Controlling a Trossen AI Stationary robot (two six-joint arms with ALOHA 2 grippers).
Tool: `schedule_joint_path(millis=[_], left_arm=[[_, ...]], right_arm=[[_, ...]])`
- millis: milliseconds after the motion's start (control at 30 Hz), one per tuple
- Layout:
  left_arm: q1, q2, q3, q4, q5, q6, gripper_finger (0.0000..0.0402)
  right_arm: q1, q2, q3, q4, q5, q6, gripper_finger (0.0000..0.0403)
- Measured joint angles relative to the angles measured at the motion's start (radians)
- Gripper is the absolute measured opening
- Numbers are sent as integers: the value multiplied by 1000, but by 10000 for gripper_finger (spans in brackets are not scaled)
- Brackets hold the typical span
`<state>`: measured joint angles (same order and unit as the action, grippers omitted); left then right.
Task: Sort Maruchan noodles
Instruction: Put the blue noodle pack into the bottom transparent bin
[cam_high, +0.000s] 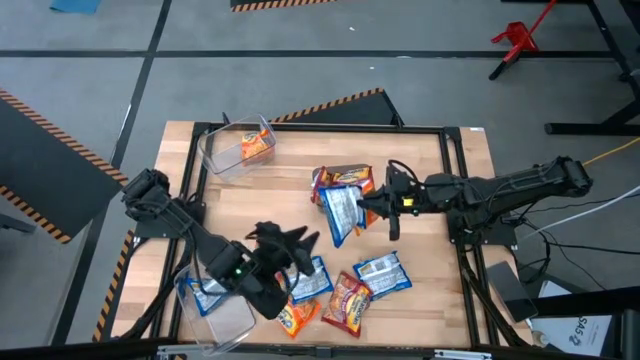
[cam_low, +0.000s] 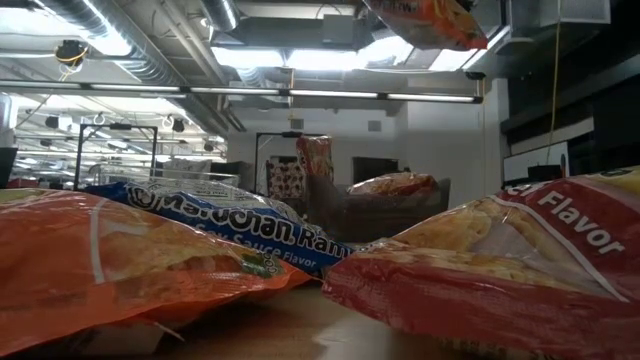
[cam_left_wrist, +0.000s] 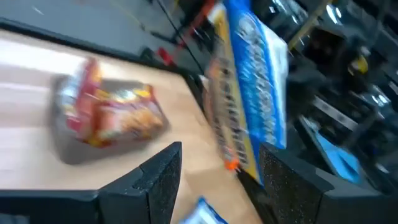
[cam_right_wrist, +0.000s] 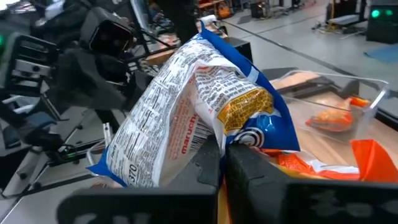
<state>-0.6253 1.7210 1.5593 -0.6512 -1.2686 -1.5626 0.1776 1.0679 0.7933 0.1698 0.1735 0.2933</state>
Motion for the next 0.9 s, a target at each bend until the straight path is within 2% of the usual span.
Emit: schedule_joint_path(millis=[133, 200, 267, 400, 567, 800, 900], left_arm=[[64, 0, 0, 315, 207, 464, 206], [110, 0, 0, 414, 300, 635, 206], [160, -2, 0, 419, 363, 695, 206], [229, -2, 0, 370, 458, 703, 206], [236, -16, -1, 273, 434, 681, 206], [156, -131, 0, 136, 191, 622, 206], [161, -143, 0, 144, 189, 626, 206]], right_arm=[[0, 0, 0, 2, -1, -14, 0], [0, 0, 0, 2, -1, -19, 0], [0, 0, 0, 2, 0, -23, 0], [-2, -8, 0, -10, 10, -38, 0], [0, -41, 0, -60, 35, -68, 0], [0, -89, 0, -84, 95, -108, 0], [0, -89, 0, -61, 93, -111, 0]])
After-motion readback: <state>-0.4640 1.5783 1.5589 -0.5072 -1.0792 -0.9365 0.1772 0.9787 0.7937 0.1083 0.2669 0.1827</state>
